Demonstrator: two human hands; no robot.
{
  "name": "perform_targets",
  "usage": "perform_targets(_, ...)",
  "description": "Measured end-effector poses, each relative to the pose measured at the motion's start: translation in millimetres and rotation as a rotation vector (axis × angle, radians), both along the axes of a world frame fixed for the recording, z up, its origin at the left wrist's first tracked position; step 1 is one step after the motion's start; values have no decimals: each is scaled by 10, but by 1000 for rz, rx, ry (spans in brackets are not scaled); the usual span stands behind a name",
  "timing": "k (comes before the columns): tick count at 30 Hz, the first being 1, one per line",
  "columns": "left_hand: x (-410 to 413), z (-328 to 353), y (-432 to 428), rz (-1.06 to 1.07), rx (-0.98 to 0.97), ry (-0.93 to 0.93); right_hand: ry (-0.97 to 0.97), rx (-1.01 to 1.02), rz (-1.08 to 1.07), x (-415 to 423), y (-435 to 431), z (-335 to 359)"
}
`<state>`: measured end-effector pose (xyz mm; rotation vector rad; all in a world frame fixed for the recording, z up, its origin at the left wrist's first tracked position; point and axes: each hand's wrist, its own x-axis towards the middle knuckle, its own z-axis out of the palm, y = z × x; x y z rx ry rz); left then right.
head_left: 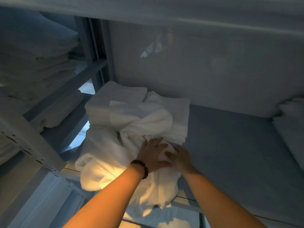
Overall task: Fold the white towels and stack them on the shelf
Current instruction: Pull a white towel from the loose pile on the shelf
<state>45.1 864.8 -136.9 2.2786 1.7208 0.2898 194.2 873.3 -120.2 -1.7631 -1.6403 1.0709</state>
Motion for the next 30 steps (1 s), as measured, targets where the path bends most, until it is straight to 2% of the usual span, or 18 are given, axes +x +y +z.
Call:
perform_targets(5, -77, 92, 23, 14, -22, -100, 80, 110, -174, 47, 3, 125)
perform_targets(9, -175, 216, 77, -33, -14, -97, 193, 239, -298, 118, 47, 350)
perform_targets(13, -221, 391, 101, 12, -14, -227, 181, 308, -279, 181, 122, 627)
perform_targets(17, -145, 672, 170, 82, 104, -186, 224, 425, -246, 213, 208, 934)
perform_targets(20, -11, 931, 246, -2, 117, -416, 318, 462, -241, 220, 271, 1192)
perform_targets(22, 102, 1077, 293, -58, 50, -575, 412, 487, -246, 229, 323, 1380)
perform_targets(24, 187, 1212, 370, -13, 41, -657, 430, 535, -228, 262, 365, 1545)
perform_targets(27, 230, 1423, 520, 93, 201, -631, 401, 572, -145, 332, 401, 1663)
perform_targets(30, 231, 1575, 624, 107, 291, -535, 281, 478, -57, 401, 399, 1592)
